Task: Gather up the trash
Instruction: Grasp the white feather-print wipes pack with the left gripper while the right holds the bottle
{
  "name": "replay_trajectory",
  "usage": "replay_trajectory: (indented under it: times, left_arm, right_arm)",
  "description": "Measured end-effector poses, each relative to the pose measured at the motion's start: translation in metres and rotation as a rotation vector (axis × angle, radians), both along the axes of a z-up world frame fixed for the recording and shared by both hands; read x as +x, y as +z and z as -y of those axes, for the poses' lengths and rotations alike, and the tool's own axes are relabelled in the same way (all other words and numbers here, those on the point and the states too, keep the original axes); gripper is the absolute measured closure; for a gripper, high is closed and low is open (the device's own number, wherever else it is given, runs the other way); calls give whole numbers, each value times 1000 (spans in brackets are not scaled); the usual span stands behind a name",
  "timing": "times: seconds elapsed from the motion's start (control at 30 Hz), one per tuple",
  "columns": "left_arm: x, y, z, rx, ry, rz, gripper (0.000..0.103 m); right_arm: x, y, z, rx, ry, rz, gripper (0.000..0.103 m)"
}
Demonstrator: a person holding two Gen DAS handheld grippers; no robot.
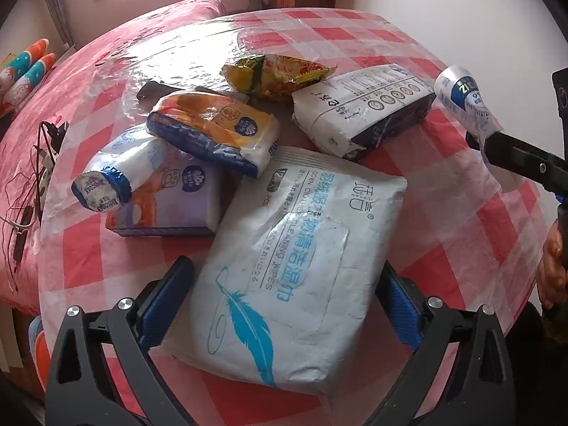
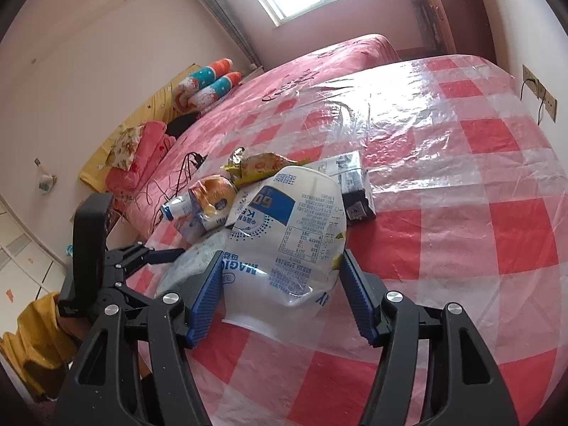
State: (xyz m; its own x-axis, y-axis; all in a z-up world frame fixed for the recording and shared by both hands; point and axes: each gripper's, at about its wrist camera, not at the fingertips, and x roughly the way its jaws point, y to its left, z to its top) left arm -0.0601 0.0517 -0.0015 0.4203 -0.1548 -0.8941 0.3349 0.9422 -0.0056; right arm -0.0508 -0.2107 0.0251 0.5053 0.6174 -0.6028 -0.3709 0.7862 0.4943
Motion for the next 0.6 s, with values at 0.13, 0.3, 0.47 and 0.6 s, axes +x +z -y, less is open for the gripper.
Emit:
replay_trajectory:
  times: [0.13, 0.3, 0.47, 0.6]
  left_arm:
    - [-3, 0, 1, -10, 0, 24, 6]
    - [-11, 3, -1, -24, 29, 82, 22]
    - [-19, 7, -14, -98, 64, 94, 34]
    - [-29, 8, -25, -174, 93, 101, 38]
  right_arm:
    - [-7, -1, 1, 4, -15, 10, 39]
    - [-12, 2, -7, -19, -31, 16, 39]
    - [-16, 7, -19, -37, -40, 7, 39]
    - [-19, 7, -29, -36, -38, -19, 39]
